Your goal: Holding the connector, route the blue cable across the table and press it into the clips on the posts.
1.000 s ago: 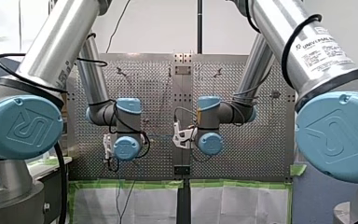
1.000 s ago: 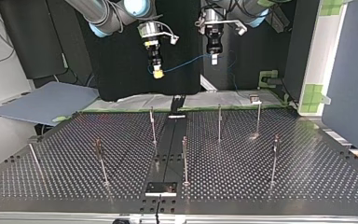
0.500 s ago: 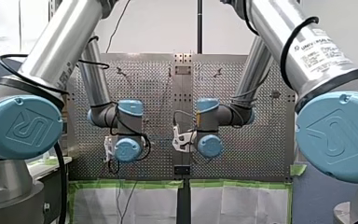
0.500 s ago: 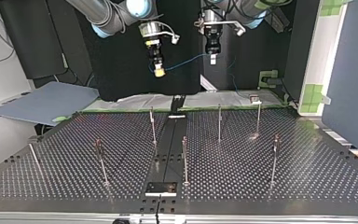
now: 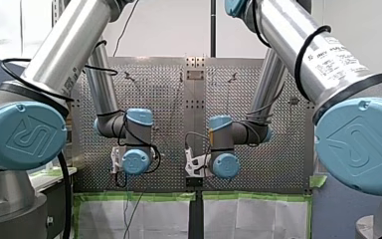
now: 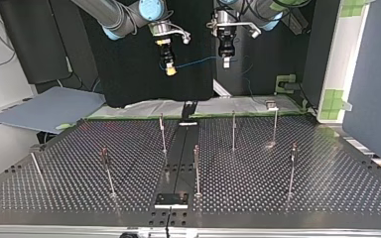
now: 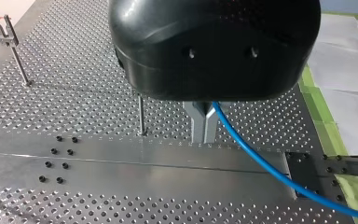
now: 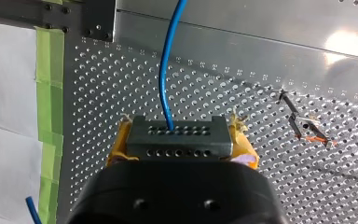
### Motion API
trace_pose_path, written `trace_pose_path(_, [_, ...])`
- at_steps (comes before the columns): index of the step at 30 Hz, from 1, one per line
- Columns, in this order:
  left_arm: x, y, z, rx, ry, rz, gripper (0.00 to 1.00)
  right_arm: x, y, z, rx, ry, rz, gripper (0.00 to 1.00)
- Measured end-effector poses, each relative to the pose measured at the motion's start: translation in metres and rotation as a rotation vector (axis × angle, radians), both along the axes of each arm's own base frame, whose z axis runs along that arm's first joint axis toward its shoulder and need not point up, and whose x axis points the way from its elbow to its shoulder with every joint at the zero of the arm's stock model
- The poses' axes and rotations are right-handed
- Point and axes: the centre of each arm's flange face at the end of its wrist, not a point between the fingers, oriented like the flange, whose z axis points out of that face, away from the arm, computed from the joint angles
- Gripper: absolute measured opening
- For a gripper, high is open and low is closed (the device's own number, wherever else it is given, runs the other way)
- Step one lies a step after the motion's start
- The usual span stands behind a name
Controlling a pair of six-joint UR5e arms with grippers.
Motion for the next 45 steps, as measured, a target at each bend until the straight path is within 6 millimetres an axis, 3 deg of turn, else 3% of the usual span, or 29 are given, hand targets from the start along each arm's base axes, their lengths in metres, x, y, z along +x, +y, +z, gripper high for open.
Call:
trace_pose_path(30, [-0.001, 0.0, 0.001, 0.001, -0.002, 0.001, 0.0, 0.0, -0.001, 0.001, -0.001, 0.001, -0.002, 0.0])
trace_pose_path(35, [-0.01, 0.008, 0.007, 0.011, -0.013, 0.026, 0.0, 0.005, -0.014, 0.021, -0.035, 0.003, -0.032, 0.0])
trace_pose_path(41, [-0.026, 0.024, 0.013, 0.035, 0.018, 0.052, 0.0, 0.019, -0.014, 0.051, -0.047, -0.032, -0.026, 0.0])
trace_pose_path(45, [-0.024, 0.03, 0.023, 0.036, 0.017, 0.09, 0.0, 0.03, -0.019, 0.076, -0.064, -0.056, 0.005, 0.0])
